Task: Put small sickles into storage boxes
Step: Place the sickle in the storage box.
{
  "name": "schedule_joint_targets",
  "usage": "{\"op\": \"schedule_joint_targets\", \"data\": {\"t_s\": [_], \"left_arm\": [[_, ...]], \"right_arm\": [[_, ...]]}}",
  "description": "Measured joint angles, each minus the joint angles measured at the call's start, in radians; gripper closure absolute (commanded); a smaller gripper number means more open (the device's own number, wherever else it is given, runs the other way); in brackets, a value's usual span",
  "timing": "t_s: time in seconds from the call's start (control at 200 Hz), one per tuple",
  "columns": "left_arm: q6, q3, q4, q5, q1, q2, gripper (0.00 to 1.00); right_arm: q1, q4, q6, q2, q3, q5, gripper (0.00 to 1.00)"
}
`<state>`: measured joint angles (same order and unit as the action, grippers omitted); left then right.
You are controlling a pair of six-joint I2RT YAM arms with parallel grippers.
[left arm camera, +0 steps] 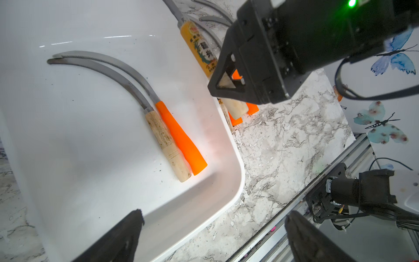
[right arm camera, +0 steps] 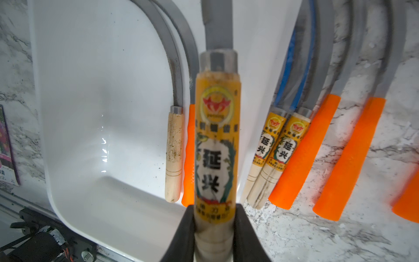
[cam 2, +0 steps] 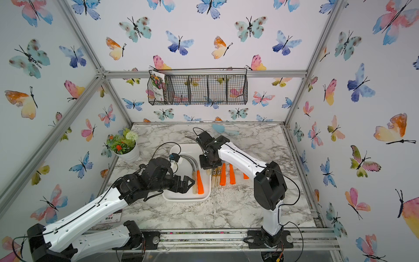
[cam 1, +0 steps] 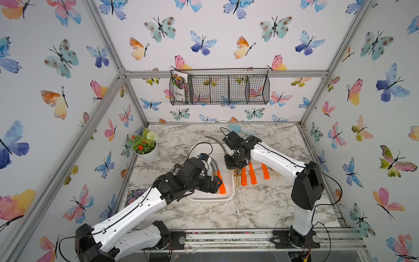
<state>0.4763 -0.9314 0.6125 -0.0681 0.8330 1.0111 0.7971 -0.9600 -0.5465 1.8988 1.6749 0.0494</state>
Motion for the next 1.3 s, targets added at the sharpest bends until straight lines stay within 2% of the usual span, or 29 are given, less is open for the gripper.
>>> {"op": "schedule_joint_targets", "data": {"t_s": [0.445,0.671,0.821,0.931,1.066,1.231,1.301], "left_arm": [[0.049,0.046,0.055,0.065,0.000,-0.156,0.02],[0.063,0.047,0.074,0.079,-0.001,-0.165,0.02],[0.065,0.047,0.082,0.086,-0.001,-0.165,0.02],[0.065,0.047,0.082,0.090,-0.001,-0.161,0.02],[0.065,0.047,0.082,0.093,-0.001,-0.153,0.02],[0.065,0.047,0.082,0.094,-0.001,-0.150,0.02],[0.065,0.045,0.084,0.095,-0.001,-0.147,0.02]], "right_arm": [[0.062,0.047,-0.021,0.056,-0.053,0.020,0.99],[0.062,0.077,-0.020,0.099,-0.095,0.031,0.99],[0.062,0.088,-0.018,0.109,-0.114,0.037,0.95],[0.062,0.104,-0.017,0.114,-0.120,0.045,0.88],[0.062,0.117,-0.010,0.129,-0.124,0.059,0.73],[0.063,0.133,-0.003,0.144,-0.126,0.069,0.59],[0.064,0.134,0.001,0.144,-0.126,0.070,0.58]]}}
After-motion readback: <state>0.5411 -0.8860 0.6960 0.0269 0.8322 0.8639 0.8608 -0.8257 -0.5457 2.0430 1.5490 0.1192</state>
